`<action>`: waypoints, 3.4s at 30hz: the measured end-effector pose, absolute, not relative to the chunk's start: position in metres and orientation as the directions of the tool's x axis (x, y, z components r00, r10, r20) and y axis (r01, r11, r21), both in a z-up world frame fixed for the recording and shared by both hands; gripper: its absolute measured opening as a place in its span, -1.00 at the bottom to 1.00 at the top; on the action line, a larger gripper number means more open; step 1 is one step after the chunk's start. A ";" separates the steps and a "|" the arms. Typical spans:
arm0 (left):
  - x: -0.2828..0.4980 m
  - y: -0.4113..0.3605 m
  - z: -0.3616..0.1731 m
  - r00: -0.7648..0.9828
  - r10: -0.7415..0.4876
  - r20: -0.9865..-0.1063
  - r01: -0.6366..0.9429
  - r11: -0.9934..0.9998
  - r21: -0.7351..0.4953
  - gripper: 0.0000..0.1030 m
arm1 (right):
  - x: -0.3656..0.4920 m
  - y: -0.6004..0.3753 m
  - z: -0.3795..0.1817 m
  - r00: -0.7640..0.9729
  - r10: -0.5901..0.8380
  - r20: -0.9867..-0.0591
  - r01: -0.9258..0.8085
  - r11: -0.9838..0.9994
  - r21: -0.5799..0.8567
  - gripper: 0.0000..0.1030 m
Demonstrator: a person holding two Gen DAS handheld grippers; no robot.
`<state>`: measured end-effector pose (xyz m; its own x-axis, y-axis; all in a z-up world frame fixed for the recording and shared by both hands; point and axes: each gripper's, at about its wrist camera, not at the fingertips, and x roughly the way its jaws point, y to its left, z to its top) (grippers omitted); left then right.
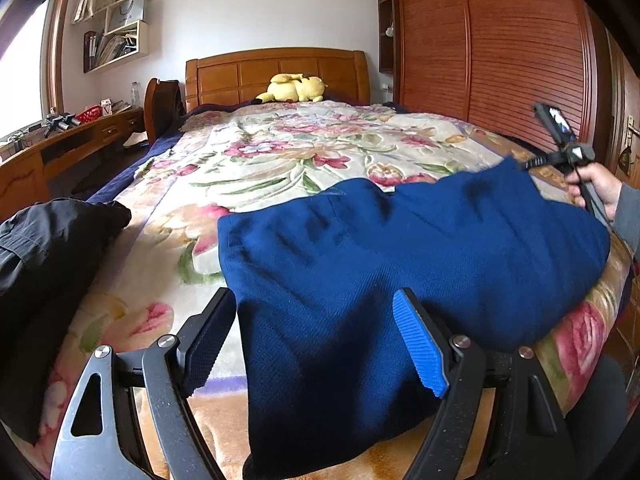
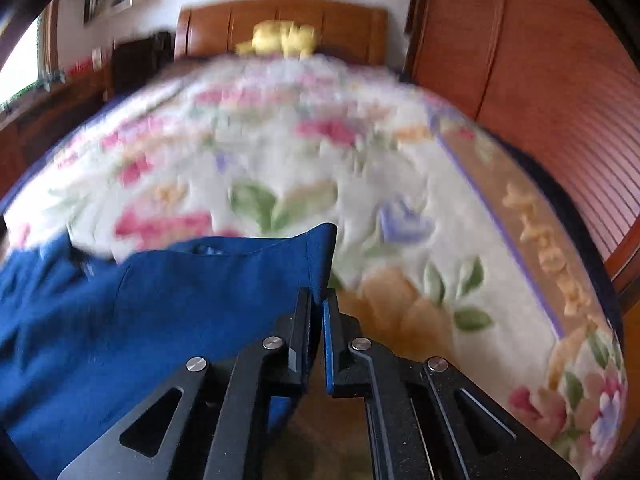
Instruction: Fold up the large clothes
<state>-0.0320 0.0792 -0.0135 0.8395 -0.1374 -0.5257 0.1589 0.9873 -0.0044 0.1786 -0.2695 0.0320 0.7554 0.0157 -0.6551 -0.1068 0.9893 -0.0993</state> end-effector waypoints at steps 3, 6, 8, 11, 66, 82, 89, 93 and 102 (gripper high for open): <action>-0.035 0.078 -0.012 0.846 -0.136 -0.515 0.158 0.987 -0.001 0.58 | 0.172 -0.272 0.025 0.748 -0.023 -0.663 -0.089 0.987 -0.135 -0.61; -0.036 0.076 -0.011 0.848 -0.133 -0.513 0.161 0.987 0.009 0.58 | 0.158 -0.271 0.029 0.767 -0.019 -0.641 -0.096 0.985 -0.143 0.29; -0.037 0.075 -0.010 0.852 -0.132 -0.507 0.162 0.987 0.016 0.58 | 0.140 -0.261 0.033 0.783 -0.010 -0.621 -0.107 0.983 -0.152 0.33; -0.040 0.073 -0.007 0.858 -0.136 -0.495 0.166 0.986 0.018 0.58 | 0.114 -0.250 0.036 0.792 -0.001 -0.610 -0.121 0.980 -0.159 0.33; -0.056 0.111 -0.035 0.743 -0.248 -0.622 0.182 0.969 -0.169 -0.46 | -0.017 -0.134 -0.038 0.740 0.333 -0.585 -0.470 0.877 -0.095 0.33; -0.045 -0.002 0.090 0.870 -0.220 -0.441 0.285 0.955 0.087 -0.89 | -0.034 -0.169 -0.026 0.723 0.382 -0.575 -0.487 0.873 -0.034 0.33; -0.025 -0.104 0.114 0.834 -0.325 -0.446 0.440 0.879 0.182 -0.90 | -0.061 -0.236 -0.002 0.817 0.287 -0.501 -0.365 0.929 -0.064 0.33; -0.017 -0.157 0.114 0.793 -0.387 -0.470 0.518 0.834 0.188 -0.90 | -0.076 -0.276 0.007 0.853 0.220 -0.473 -0.287 0.955 -0.072 0.33; -0.037 -0.228 0.098 0.674 -0.512 -0.533 0.662 0.739 0.126 -0.90 | -0.102 -0.327 0.008 0.884 0.137 -0.448 -0.170 0.985 -0.035 0.33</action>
<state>-0.0373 -0.2280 0.0981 0.6737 -0.5123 -0.5327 0.6618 0.7389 0.1264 -0.1025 -0.3272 0.0077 0.8837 0.1367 -0.4476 -0.1701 0.9848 -0.0352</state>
